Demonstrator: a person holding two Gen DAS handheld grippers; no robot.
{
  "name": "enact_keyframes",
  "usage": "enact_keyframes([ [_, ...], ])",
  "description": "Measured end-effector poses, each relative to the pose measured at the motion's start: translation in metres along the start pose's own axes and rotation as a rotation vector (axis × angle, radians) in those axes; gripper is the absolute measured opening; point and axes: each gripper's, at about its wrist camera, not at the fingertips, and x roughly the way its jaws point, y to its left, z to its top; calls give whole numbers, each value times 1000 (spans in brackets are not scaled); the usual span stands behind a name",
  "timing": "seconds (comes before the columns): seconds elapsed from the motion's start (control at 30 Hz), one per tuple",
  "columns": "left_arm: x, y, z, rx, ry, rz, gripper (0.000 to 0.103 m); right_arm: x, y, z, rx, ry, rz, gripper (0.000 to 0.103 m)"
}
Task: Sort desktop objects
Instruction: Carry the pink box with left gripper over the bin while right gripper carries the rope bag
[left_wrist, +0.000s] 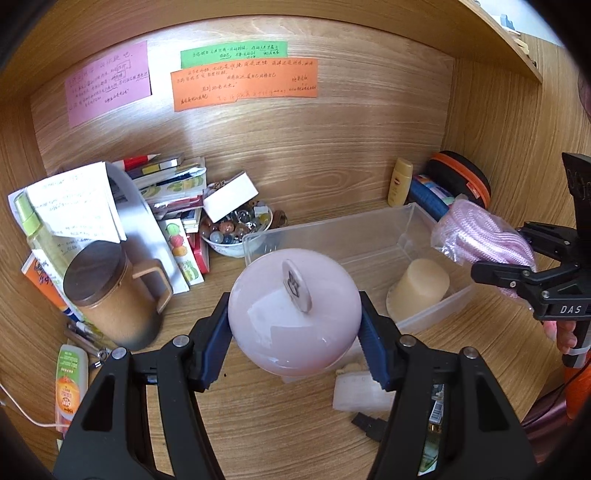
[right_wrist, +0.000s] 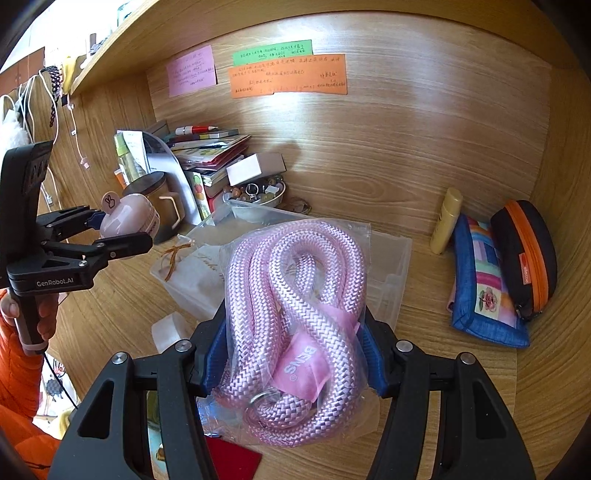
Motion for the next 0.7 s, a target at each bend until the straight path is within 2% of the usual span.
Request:
enact_keyframes([
  [0.7,50,13,25,15,44,-43,62,59,-11,31,-11,54,51,56],
])
